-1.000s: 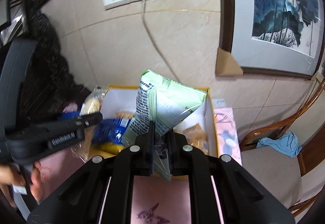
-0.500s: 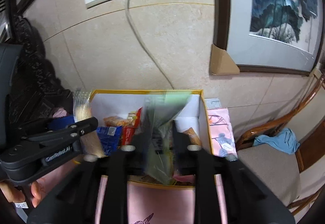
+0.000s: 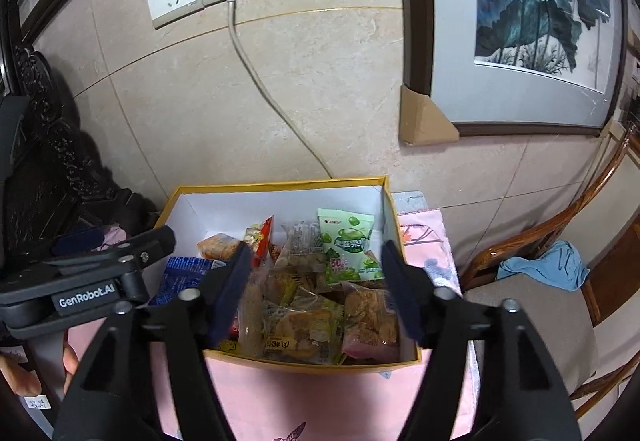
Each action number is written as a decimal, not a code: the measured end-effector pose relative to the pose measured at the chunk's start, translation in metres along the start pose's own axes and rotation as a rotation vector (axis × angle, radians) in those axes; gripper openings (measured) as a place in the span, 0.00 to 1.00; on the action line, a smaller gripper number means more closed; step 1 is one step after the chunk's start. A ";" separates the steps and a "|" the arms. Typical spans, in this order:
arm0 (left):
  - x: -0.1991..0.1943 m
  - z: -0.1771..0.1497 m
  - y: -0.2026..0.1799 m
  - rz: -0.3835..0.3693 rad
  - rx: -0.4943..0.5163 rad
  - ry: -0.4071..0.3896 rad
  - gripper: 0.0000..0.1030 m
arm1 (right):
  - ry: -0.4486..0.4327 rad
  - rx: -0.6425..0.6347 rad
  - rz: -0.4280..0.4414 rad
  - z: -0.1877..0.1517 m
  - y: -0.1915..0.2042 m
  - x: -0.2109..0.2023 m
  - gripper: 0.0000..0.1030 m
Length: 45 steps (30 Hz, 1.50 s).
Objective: Organize snacks
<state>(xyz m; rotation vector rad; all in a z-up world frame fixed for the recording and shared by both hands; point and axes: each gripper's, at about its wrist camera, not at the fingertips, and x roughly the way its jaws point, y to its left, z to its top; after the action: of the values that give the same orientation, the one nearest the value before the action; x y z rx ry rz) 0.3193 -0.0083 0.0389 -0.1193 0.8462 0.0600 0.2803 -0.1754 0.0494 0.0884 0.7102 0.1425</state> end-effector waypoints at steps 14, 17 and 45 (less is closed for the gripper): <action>0.002 0.003 0.002 0.108 -0.015 0.028 0.98 | -0.019 -0.032 -0.097 -0.003 0.004 -0.003 0.99; 0.000 0.003 0.001 0.111 -0.005 0.023 0.98 | -0.017 -0.031 -0.094 -0.003 0.004 -0.003 0.99; -0.014 0.002 -0.004 0.123 0.021 -0.005 0.98 | -0.006 -0.059 -0.083 -0.007 0.016 -0.003 0.99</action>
<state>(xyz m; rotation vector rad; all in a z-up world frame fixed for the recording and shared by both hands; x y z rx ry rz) 0.3116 -0.0123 0.0509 -0.0470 0.8485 0.1666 0.2717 -0.1600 0.0480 0.0026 0.7017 0.0839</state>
